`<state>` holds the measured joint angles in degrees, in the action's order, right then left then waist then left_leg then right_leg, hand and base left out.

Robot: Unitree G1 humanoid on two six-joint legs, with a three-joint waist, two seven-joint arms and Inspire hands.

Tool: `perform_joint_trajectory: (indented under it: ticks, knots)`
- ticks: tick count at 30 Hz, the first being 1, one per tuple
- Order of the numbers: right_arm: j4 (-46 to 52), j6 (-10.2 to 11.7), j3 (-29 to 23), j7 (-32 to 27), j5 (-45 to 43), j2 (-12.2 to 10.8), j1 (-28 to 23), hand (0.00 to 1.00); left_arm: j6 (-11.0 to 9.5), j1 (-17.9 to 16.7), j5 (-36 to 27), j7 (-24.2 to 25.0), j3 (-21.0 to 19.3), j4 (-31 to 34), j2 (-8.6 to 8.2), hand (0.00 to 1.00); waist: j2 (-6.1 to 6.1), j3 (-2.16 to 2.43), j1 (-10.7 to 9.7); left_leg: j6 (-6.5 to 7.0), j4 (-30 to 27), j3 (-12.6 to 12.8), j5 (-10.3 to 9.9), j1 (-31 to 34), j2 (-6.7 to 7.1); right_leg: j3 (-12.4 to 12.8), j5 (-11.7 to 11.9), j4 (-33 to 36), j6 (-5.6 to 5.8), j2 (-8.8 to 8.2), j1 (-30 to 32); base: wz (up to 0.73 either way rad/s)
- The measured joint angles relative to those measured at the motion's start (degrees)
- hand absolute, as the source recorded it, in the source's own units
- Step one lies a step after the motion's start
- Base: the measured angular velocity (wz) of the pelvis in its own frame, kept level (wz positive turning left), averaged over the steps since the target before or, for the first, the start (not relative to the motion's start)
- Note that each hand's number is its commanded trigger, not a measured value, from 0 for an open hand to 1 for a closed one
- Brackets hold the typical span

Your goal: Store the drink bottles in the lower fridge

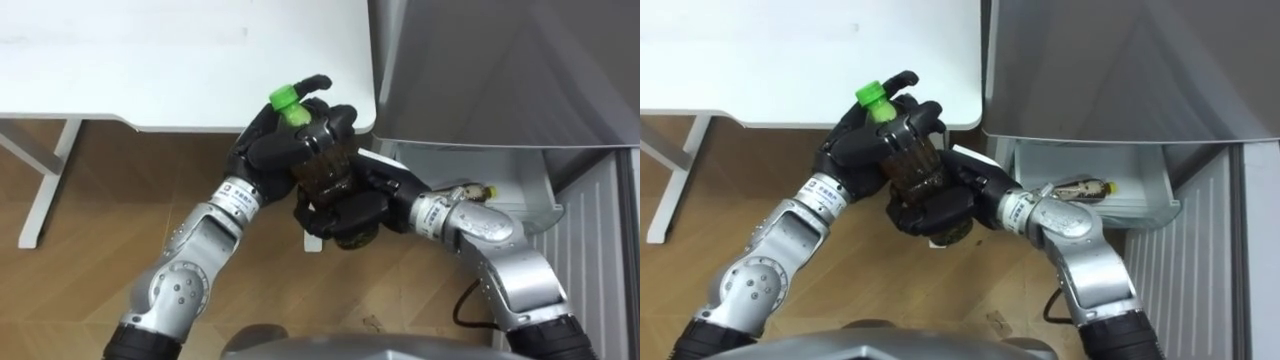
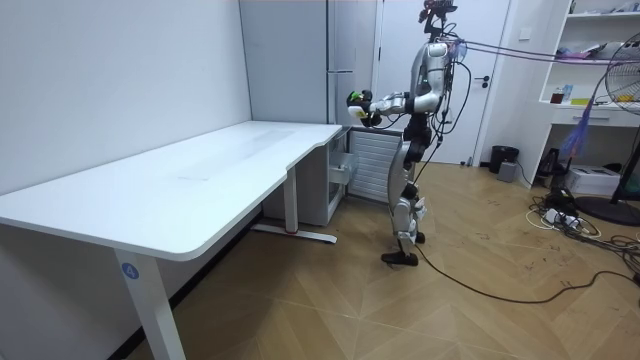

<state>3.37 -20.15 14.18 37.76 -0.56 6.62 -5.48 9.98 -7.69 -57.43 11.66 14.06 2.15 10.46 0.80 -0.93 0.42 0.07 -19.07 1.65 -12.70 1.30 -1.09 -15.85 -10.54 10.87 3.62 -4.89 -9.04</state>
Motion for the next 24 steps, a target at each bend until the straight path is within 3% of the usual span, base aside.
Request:
perform_joint_trajectory:
  ticks: [9,15,24]
  knots:
    - [2.41,0.02,-0.96,-0.49,-6.99,-1.99,-0.39,1.00,-0.16,-0.06,-3.19,-1.40,-0.04,0.08,0.55,0.00,0.37,0.06,-0.34,0.00,0.07,0.08,0.00,0.00,0.00,0.63,0.00,0.05,0.00,0.04,0.10,0.00]
    - [3.59,1.01,-0.76,-1.95,-13.84,-2.32,-0.40,1.00,-0.16,-0.17,-3.61,-2.90,0.02,0.04,-0.02,0.00,0.42,-0.19,-0.34,-0.01,0.46,0.50,0.01,-0.55,-0.06,0.79,0.00,-0.09,-0.01,0.05,-0.05,-0.03]
    - [3.54,6.43,-0.33,-7.59,-25.86,-4.25,-1.99,1.00,-0.15,-0.70,-5.00,-7.33,-0.02,0.20,-1.60,0.00,0.58,-0.40,-2.28,0.00,0.76,0.84,0.00,-0.45,-0.06,0.70,0.01,-0.26,-0.01,-0.02,-0.13,-0.01]
